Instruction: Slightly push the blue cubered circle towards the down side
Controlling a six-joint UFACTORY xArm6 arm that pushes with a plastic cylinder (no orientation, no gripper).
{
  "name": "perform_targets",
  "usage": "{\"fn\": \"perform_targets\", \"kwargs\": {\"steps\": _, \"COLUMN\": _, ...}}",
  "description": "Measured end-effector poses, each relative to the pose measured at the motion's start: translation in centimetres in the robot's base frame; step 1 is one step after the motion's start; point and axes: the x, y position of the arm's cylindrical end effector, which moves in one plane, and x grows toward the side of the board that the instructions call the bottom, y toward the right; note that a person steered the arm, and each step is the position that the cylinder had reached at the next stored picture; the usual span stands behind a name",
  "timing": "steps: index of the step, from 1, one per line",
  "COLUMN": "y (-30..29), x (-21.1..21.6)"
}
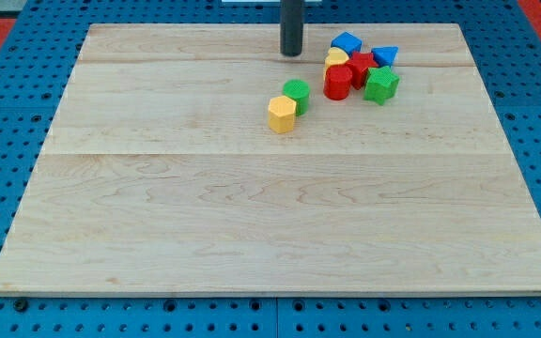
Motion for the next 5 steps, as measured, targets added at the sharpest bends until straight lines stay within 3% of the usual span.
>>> {"fn": "perform_targets", "kwargs": {"steps": 1, "y": 5.4, "x": -2.0}}
{"fn": "perform_targets", "kwargs": {"steps": 2, "y": 7.4, "x": 1.0}}
{"fn": "perform_targets", "kwargs": {"steps": 4, "y": 5.0, "x": 12.6}}
{"fn": "perform_targets", "kwargs": {"steps": 5, "y": 5.0, "x": 14.9}}
